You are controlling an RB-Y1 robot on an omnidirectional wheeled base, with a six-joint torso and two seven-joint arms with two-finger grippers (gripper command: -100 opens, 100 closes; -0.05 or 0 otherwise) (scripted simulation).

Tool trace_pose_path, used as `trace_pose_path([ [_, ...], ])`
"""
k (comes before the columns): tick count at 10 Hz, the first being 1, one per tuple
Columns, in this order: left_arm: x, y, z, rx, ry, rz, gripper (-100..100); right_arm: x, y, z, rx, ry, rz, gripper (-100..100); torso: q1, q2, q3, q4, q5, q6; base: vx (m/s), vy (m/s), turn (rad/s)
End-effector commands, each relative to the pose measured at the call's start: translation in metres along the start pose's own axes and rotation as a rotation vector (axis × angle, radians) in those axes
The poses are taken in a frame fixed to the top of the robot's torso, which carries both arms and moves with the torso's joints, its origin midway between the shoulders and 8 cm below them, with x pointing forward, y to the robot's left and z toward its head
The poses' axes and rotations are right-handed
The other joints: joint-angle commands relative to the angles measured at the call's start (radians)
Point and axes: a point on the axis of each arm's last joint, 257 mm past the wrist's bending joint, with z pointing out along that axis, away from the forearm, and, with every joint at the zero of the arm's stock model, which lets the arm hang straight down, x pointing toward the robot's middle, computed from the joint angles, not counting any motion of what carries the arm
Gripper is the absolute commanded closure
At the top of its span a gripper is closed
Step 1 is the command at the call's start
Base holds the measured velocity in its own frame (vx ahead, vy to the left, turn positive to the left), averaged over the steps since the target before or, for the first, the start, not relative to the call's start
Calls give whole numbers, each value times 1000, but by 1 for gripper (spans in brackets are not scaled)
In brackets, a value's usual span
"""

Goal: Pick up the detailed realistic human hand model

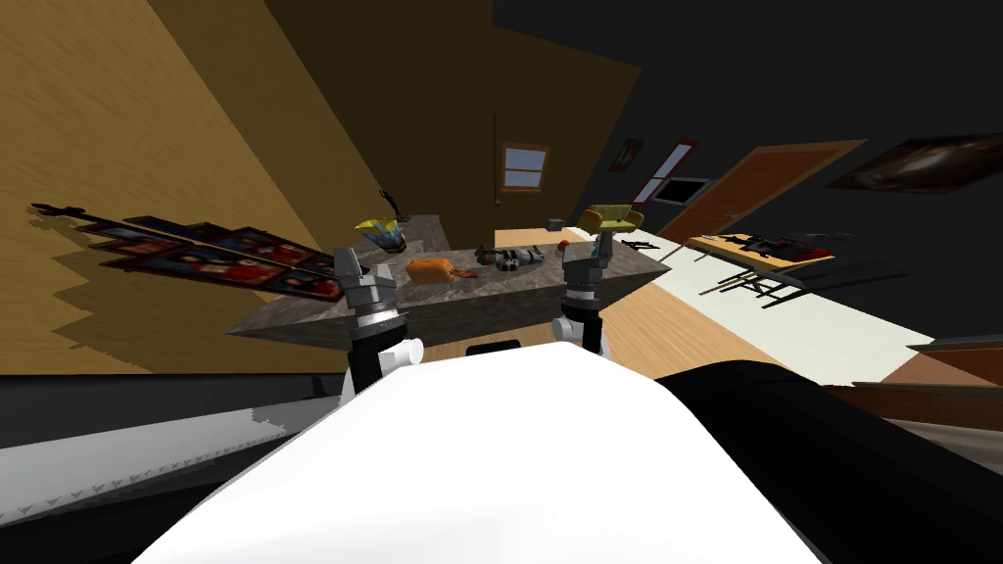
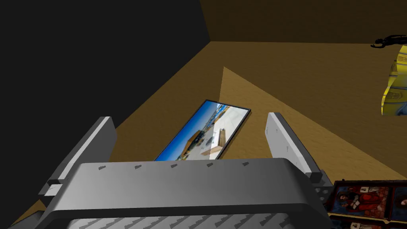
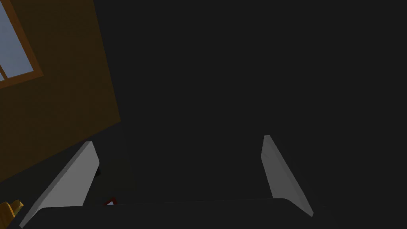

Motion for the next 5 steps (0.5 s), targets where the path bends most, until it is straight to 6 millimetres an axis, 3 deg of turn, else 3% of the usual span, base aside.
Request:
trace_pose_path([
  [1,4,3,1,-7,36,15,-100,0,0,0,0,0,0,0,0,0,0,0,0,0,-3,-3,-11],
  [5,12,28,6,-78,128,57,-100,0,0,0,0,0,0,0,0,1,0,0,0,0,-11,-7,-27],
])
